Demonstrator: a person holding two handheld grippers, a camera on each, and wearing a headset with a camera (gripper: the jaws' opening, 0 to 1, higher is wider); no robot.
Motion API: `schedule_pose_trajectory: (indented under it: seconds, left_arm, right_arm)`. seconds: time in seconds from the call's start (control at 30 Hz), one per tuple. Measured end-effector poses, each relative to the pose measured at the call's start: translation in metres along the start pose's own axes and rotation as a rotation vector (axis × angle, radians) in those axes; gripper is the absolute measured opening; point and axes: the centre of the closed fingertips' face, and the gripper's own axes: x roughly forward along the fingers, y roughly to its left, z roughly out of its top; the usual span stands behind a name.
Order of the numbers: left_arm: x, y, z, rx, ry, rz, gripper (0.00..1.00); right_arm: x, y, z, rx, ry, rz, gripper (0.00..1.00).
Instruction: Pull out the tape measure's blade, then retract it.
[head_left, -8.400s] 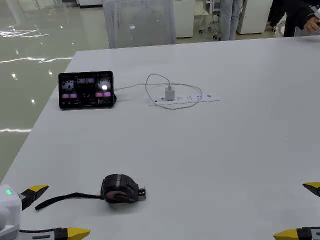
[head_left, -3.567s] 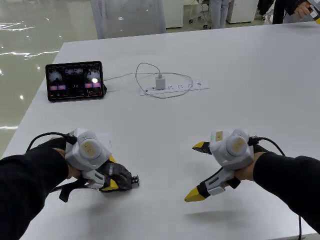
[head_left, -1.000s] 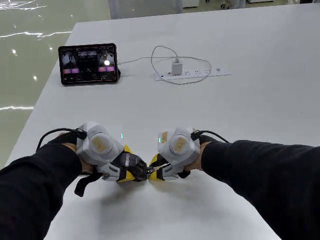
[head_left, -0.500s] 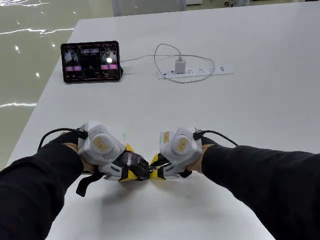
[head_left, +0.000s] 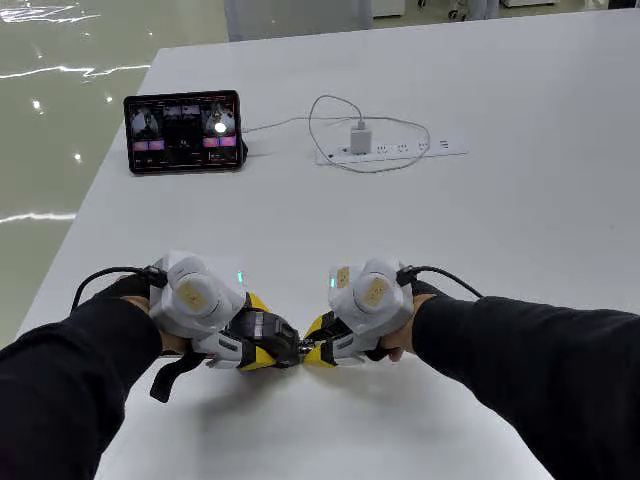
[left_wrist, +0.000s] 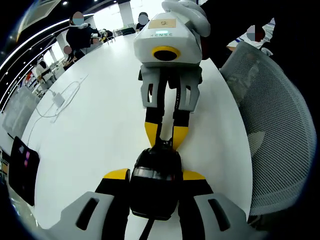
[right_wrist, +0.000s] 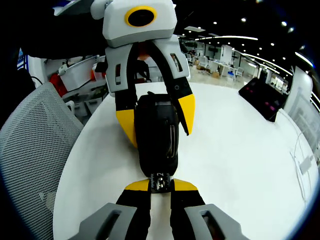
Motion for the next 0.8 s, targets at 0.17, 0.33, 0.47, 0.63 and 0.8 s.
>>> schedule_pose_trajectory:
  seconds: [0.17,0.33,0.47,0.63,0.8]
  left_arm:
    - [-0.0004,-0.0015,0.0000,-0.004,-0.006,-0.001,0.31]
    - [-0.0005,-0.0011,-0.0001,-0.010,-0.010,0.000,0.31]
    - [-0.0006,-0.0012,-0.0003,-0.010,-0.010,0.001,0.31]
    - [-0.0009,-0.0014,-0.0004,-0.012,-0.009,0.002,0.31]
    - [-0.0009,-0.0009,-0.0003,-0.017,-0.011,0.003,0.31]
  right_arm:
    - [0.0005,-0.0005,-0.0004,0.007,0.002,0.000,0.11]
    - [-0.0014,-0.0003,-0.0021,0.011,0.012,0.002,0.11]
    - [-0.0030,-0.0008,-0.0042,0.012,0.019,0.002,0.11]
    - [-0.0046,-0.0010,-0.0059,0.020,0.030,0.008,0.11]
    - [-0.0070,-0.0020,-0.0091,0.028,0.033,0.010,0.11]
